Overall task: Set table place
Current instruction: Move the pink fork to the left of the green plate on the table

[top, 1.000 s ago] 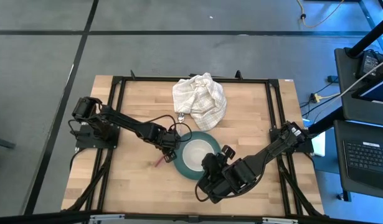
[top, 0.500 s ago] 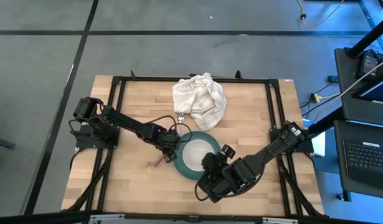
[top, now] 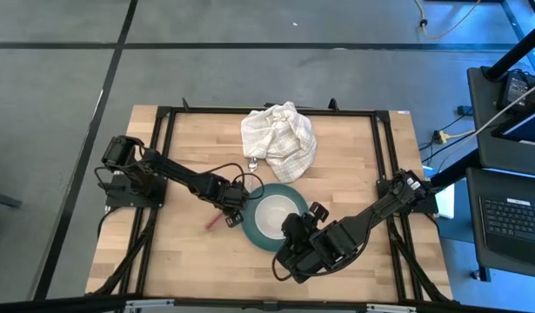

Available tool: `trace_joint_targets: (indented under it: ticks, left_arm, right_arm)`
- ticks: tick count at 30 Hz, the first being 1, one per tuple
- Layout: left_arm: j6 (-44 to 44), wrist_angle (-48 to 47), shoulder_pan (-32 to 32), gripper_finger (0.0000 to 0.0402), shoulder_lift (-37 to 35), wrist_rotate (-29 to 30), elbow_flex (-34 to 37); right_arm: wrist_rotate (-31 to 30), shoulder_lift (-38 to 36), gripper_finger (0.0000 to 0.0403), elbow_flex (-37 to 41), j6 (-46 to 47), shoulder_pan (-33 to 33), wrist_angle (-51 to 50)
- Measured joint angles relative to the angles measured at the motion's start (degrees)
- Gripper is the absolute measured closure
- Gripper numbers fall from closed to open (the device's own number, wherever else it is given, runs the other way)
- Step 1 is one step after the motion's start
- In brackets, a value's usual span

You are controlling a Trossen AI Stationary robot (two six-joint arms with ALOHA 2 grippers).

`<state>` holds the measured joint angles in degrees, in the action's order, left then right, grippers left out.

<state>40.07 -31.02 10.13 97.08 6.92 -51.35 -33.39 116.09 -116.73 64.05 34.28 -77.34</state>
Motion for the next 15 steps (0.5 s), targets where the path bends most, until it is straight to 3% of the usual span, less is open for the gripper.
trace_joint_targets:
  ticks: [5,8,13,15]
  left_arm:
    - [3.36,-3.17,0.0,0.0397,-0.71,-0.02,0.0]
    - [5.78,-10.95,0.02,0.0398,-1.04,0.27,-1.73]
    - [6.14,-25.82,0.75,0.0399,-1.09,5.87,-8.37]
    - [7.01,-27.67,0.83,0.04,-1.11,6.73,-10.71]
  right_arm:
    - [0.0,0.0,0.0221,0.0,0.15,-0.02,0.04]
    - [0.0,0.0,0.0221,0.0,0.15,-0.06,0.06]
    - [0.02,0.0,0.0221,0.02,0.11,-0.39,0.04]
    - [0.0,0.0,0.0221,0.0,0.07,-0.87,0.04]
